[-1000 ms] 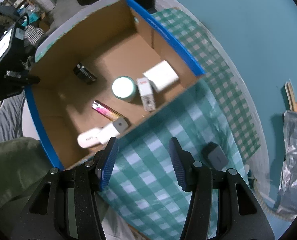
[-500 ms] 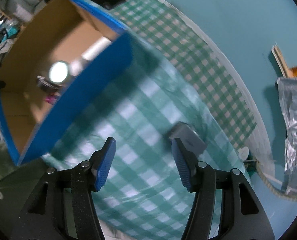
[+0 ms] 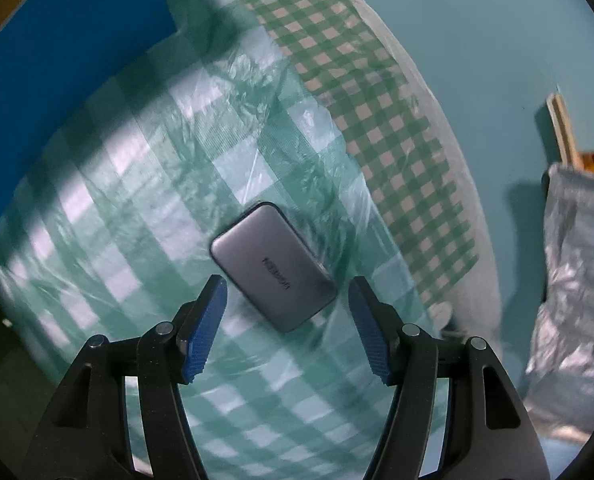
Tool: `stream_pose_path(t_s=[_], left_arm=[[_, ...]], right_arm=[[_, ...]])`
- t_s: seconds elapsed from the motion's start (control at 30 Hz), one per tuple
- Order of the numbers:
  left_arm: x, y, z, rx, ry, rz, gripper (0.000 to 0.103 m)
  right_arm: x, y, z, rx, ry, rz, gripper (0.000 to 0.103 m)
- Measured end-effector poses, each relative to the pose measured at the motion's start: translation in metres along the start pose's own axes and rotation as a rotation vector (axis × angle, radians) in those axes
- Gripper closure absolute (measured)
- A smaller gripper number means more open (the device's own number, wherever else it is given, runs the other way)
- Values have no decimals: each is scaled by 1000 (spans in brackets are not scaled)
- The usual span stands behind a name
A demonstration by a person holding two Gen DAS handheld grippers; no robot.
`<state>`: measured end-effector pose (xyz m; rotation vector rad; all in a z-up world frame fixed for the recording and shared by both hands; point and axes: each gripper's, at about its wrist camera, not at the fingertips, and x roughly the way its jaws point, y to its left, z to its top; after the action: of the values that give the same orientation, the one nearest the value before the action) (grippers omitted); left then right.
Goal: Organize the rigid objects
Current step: 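Move the right gripper to the grey UGREEN charger and grasp it, then carry the grey charger with the right gripper over the box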
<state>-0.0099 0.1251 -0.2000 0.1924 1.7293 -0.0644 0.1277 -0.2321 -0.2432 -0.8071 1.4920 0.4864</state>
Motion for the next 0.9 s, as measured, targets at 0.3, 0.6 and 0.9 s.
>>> stream_pose_path(t_s=[0.3,0.6,0.9], left_arm=[[0,-1,1,-16,5,13,98],[-1,-2,1,-24,3,11,98],[1,-1,0,-20,4,13,98]], right_arm=[[20,12,5,-137,20,-26,39],[24,-11,9,146,75,172,61],[32,-35,11,428,81,280,61]])
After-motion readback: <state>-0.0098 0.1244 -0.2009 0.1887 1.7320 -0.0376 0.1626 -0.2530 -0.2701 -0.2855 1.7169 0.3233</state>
